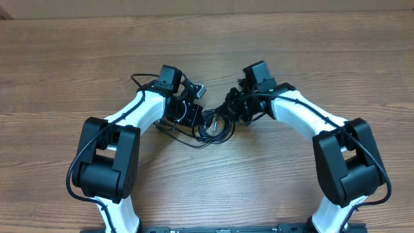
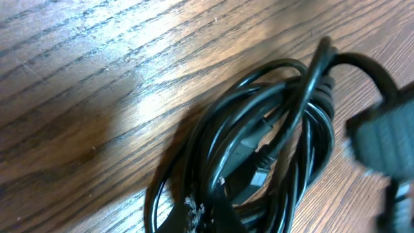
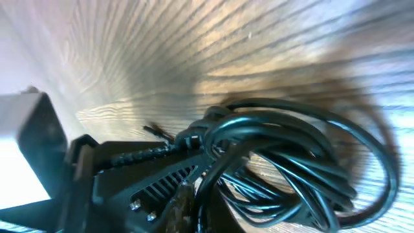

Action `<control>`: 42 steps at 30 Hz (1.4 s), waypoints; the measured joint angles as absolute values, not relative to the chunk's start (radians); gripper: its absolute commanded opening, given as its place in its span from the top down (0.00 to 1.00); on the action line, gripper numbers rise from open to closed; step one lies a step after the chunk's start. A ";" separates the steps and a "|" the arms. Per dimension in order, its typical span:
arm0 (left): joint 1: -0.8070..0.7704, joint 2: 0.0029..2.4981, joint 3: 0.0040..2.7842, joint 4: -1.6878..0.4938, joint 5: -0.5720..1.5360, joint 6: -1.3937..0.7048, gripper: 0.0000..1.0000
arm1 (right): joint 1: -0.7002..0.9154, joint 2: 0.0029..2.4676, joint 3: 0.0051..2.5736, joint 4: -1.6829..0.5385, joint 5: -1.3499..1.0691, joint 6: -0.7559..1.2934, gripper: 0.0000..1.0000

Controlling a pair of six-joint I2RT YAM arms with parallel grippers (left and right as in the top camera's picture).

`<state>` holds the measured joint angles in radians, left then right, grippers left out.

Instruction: Untangle cables

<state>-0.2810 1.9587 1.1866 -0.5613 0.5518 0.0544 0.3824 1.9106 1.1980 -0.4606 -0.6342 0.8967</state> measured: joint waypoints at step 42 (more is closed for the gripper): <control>-0.282 1.959 1.225 -0.602 0.658 0.240 0.96 | 0.276 1.893 1.440 -1.040 -0.419 0.588 0.71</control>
<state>-0.2817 1.9587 1.2247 -0.6018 0.6582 0.2398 0.2760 1.8931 1.4399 -1.0401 -0.4194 0.5877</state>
